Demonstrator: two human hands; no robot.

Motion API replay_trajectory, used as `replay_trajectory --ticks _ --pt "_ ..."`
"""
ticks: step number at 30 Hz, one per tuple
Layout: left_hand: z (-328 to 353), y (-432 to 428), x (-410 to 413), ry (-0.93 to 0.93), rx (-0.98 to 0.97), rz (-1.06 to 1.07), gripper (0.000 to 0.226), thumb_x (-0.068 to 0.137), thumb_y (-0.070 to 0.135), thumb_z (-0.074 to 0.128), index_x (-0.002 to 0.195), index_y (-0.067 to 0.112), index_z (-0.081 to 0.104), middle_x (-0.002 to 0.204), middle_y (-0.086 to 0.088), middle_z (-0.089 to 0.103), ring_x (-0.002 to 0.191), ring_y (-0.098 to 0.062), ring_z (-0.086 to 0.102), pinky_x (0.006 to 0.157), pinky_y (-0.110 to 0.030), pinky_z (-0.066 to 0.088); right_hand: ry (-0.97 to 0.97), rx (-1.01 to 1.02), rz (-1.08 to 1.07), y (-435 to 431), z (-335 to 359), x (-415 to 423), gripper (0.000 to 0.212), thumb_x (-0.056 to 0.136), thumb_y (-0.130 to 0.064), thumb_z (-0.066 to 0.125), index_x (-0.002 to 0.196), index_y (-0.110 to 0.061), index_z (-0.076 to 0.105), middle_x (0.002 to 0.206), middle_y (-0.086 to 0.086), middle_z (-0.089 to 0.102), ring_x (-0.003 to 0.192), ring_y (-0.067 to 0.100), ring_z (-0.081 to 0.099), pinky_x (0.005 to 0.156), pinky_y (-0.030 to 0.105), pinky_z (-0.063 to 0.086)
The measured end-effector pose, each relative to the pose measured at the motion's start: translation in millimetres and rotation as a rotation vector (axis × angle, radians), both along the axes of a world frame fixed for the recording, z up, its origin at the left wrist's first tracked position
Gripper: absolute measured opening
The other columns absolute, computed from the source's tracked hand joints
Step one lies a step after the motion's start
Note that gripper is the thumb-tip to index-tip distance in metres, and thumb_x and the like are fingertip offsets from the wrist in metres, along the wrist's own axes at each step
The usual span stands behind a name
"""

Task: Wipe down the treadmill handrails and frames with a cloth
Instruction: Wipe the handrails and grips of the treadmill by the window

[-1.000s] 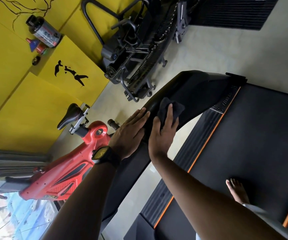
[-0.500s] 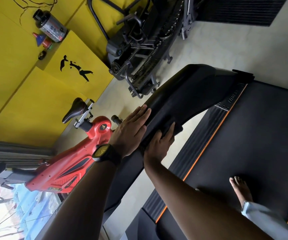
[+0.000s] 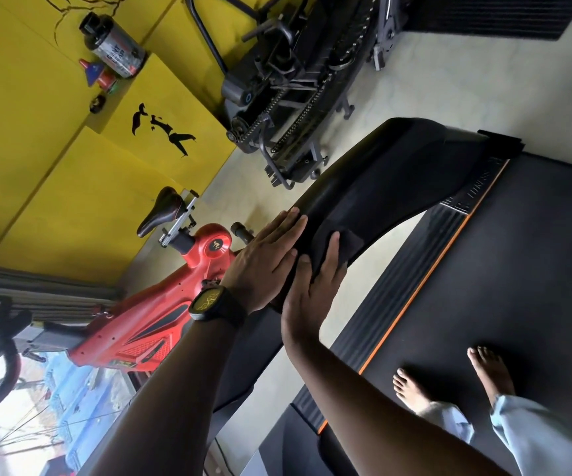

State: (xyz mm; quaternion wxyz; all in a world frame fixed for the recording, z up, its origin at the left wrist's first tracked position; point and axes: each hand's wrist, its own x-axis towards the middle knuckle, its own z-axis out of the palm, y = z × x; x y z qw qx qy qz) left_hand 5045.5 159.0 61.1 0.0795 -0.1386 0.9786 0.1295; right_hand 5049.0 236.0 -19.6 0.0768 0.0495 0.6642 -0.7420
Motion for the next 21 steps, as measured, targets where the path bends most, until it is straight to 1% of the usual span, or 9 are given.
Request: replay_trajectory --ticks 3,4,7,9,10,14,16,19,21 --pt "1 1 9 0.002 -0.007 0.022 0.053 0.107 0.024 0.038 0.157 0.025 0.02 0.161 0.015 0.008 0.15 -0.002 0.001 0.119 -0.016 -0.001 -0.348 0.005 -0.043 -10 -1 2 0.065 0.092 -0.054 0.033 0.155 -0.039 0.032 0.158 0.005 0.036 0.138 0.031 0.043 0.109 0.051 0.043" --pt "1 2 11 -0.002 -0.012 0.03 0.053 0.107 0.025 0.037 0.157 0.026 0.019 0.16 0.016 0.006 0.15 -0.001 0.0 0.117 -0.013 -0.003 -0.385 0.001 -0.025 -7 4 9 0.067 0.09 -0.056 0.03 0.155 -0.04 0.032 0.159 0.006 0.036 0.137 0.034 0.043 0.109 0.052 0.042" --pt "1 0 15 -0.014 -0.013 0.035 0.054 0.106 0.024 0.037 0.157 0.028 0.019 0.16 0.017 0.006 0.15 0.0 -0.001 0.119 -0.017 -0.002 -0.076 0.01 0.074 8 16 26 0.052 0.099 -0.04 0.037 0.151 -0.042 0.034 0.16 0.012 0.035 0.143 0.033 0.036 0.114 0.038 0.032" --pt "0 -2 17 -0.022 -0.017 0.026 0.053 0.106 0.025 0.035 0.157 0.027 0.02 0.16 0.016 0.007 0.151 -0.002 0.001 0.122 -0.024 0.003 0.06 0.027 0.09 7 8 21 0.053 0.1 -0.036 0.043 0.153 -0.031 0.038 0.159 0.016 0.035 0.141 0.031 0.037 0.112 0.035 0.034" --pt "0 -2 19 -0.025 -0.02 0.026 0.053 0.106 0.029 0.033 0.157 0.027 0.019 0.161 0.015 0.007 0.151 -0.003 0.001 0.123 -0.027 0.005 0.054 0.041 0.068 3 1 17 0.056 0.1 -0.037 0.043 0.154 -0.026 0.038 0.158 0.016 0.036 0.14 0.031 0.039 0.112 0.038 0.036" --pt "2 0 28 -0.024 -0.018 0.026 0.053 0.106 0.032 0.032 0.157 0.026 0.017 0.162 0.013 0.007 0.151 -0.003 0.001 0.122 -0.025 0.003 -0.387 -0.008 -0.023 -8 -6 25 0.063 0.095 -0.044 0.037 0.157 -0.032 0.031 0.159 0.006 0.036 0.138 0.029 0.042 0.109 0.055 0.044" --pt "2 0 30 -0.034 -0.029 0.03 0.053 0.107 0.029 0.033 0.158 0.027 0.017 0.163 0.014 0.006 0.151 -0.002 0.0 0.122 -0.025 0.003 -0.306 -0.006 0.015 -3 2 41 0.062 0.096 -0.043 0.036 0.157 -0.032 0.031 0.159 0.007 0.035 0.138 0.029 0.041 0.109 0.05 0.045" --pt "2 0 33 -0.034 -0.05 0.029 0.054 0.107 0.028 0.033 0.158 0.028 0.017 0.162 0.014 0.006 0.151 -0.003 0.0 0.122 -0.025 0.003 0.006 0.003 0.062 4 1 35 0.058 0.099 -0.037 0.039 0.155 -0.02 0.038 0.158 0.013 0.035 0.139 0.026 0.039 0.11 0.028 0.039" --pt "3 1 35 -0.022 -0.049 0.031 0.054 0.107 0.027 0.035 0.157 0.027 0.017 0.161 0.015 0.005 0.151 -0.002 -0.001 0.119 -0.018 -0.001 0.005 0.029 0.03 0 -7 20 0.057 0.101 -0.037 0.04 0.156 -0.022 0.035 0.159 0.012 0.035 0.139 0.029 0.04 0.11 0.036 0.042"
